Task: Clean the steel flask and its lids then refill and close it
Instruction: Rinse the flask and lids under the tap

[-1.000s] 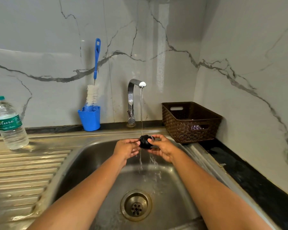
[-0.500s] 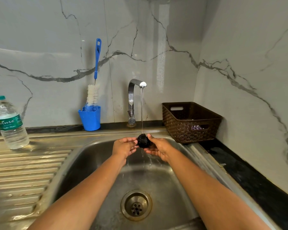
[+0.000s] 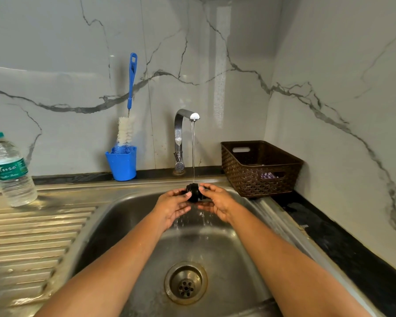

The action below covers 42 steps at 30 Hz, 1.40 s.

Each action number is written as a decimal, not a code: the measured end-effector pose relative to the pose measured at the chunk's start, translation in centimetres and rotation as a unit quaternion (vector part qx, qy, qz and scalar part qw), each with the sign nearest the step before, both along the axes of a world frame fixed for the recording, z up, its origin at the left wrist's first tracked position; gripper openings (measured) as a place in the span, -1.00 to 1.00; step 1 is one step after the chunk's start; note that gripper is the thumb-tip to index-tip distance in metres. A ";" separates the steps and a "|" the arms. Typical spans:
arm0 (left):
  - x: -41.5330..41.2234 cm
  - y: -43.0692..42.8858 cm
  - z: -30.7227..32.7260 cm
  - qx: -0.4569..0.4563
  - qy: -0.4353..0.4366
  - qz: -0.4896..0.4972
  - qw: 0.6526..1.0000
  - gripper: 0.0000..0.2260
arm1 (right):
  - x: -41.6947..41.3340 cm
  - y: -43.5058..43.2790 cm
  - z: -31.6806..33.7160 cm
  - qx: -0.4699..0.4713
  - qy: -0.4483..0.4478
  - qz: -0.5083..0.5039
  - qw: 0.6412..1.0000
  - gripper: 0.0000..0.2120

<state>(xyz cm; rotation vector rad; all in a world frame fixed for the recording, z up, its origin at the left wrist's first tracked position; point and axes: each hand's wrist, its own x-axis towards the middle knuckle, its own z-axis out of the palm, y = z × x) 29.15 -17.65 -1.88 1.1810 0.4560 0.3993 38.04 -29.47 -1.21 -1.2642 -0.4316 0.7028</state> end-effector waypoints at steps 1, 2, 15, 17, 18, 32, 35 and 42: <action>0.0 -0.1 0.1 -0.004 -0.007 -0.007 1.000 -0.79 | 0.1 0.0 0.0 0.002 -0.014 -0.015 1.000 -0.83; 0.0 -0.2 0.3 -0.013 -0.013 -0.012 1.000 -0.83 | 0.2 0.0 0.0 0.001 -0.027 -0.024 0.999 -0.82; 0.2 0.4 0.3 0.004 -0.021 0.027 0.999 -0.79 | 0.5 0.6 -0.2 -0.038 -0.018 -0.063 0.997 -0.91; 0.2 0.6 0.1 0.005 -0.015 0.020 1.000 -0.76 | 0.5 0.6 -0.4 -0.040 -0.017 -0.066 0.997 -0.91; 0.2 0.6 0.1 0.004 -0.013 0.014 1.000 -0.76 | 0.5 0.6 -0.4 -0.033 -0.012 -0.069 0.997 -0.91; 0.3 0.4 -0.7 0.026 0.022 0.025 0.999 -0.90 | 0.0 0.5 -0.2 -0.020 -0.029 0.020 0.999 -0.62; 0.2 0.3 -0.6 0.037 0.023 0.021 0.999 -0.88 | 0.0 0.2 0.0 -0.009 -0.042 0.006 0.999 -0.55; 0.3 0.4 0.1 0.061 0.022 0.051 0.997 -0.90 | 0.8 -0.4 -0.2 -0.042 -0.096 0.008 0.994 -0.51</action>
